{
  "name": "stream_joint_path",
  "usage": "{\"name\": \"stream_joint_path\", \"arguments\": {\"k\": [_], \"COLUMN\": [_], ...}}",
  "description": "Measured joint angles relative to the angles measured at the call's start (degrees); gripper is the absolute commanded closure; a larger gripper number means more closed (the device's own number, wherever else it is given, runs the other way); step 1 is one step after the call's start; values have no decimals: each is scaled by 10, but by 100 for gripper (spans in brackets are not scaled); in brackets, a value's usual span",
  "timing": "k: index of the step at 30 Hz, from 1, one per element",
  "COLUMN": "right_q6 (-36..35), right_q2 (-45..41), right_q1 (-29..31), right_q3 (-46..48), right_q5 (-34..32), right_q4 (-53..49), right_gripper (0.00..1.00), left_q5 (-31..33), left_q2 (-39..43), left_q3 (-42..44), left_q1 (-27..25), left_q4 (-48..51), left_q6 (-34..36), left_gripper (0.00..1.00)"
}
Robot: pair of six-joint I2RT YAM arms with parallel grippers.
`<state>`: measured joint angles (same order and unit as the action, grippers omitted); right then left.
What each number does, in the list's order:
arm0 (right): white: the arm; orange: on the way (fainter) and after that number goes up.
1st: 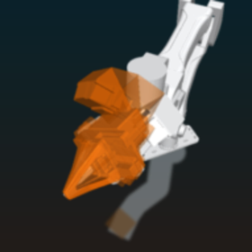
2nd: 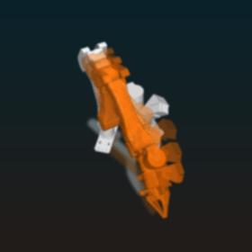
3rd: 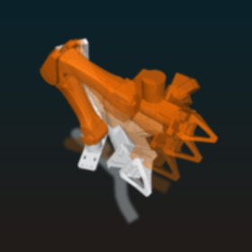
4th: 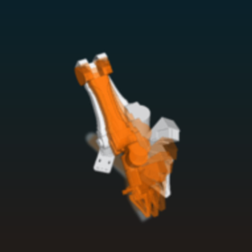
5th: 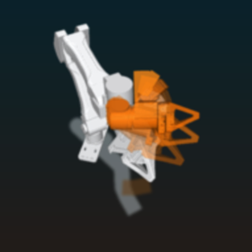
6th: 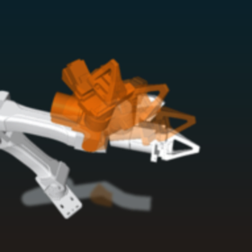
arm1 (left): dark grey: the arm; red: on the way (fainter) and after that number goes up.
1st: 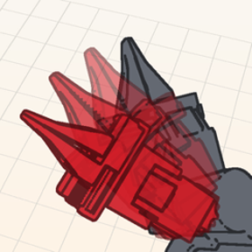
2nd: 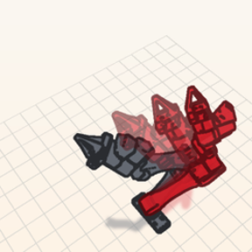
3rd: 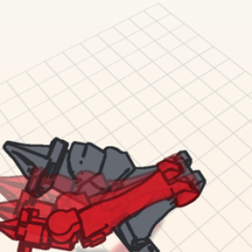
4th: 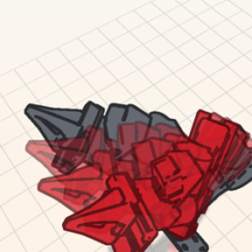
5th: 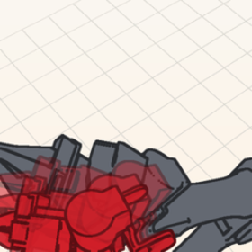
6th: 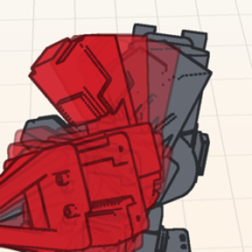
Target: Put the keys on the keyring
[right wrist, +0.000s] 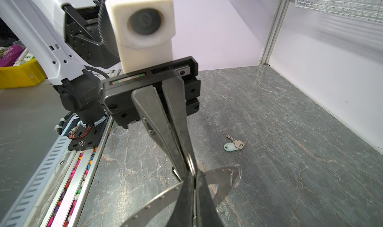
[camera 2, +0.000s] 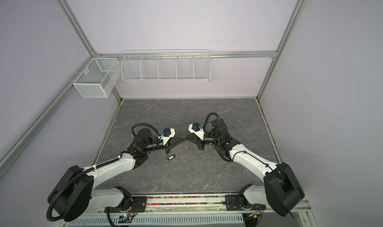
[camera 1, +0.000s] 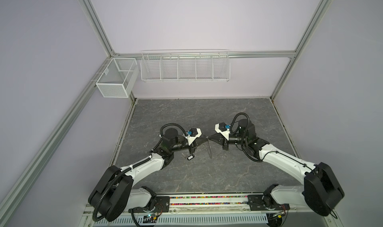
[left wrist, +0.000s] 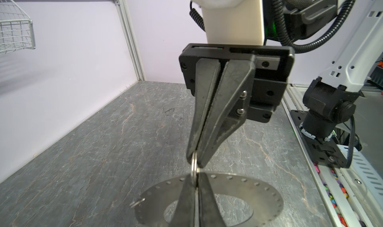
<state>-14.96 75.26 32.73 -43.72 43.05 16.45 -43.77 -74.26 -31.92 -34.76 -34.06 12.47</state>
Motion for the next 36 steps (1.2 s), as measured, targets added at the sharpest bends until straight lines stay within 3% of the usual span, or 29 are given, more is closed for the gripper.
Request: {"name": "stream_joint_path", "arguments": {"k": [7,11,13,23,36], "right_q6": [-1,-10,-23,-68,-95], "right_q2": [6,7,7,-16,-19], "right_q1": [0,1,1,-7,-3], "right_q3": [-2,-9,-12,-4,-4], "right_q5": [1,2,-6,-66,-80], "right_q4": [1,-13,-21,-54,-81], "right_gripper": [88,67,65,65,71], "left_q5": [0,5,10,57,82], "left_q2": [-2,-2,-2,3,-9], "left_q3": [0,-8,-21,-130,-198], "left_q1": [1,1,1,1,-17], "left_q4": [1,16,44,279,448], "left_q6": [0,3,13,96,152], "left_gripper": [100,100,100,100,100]}}
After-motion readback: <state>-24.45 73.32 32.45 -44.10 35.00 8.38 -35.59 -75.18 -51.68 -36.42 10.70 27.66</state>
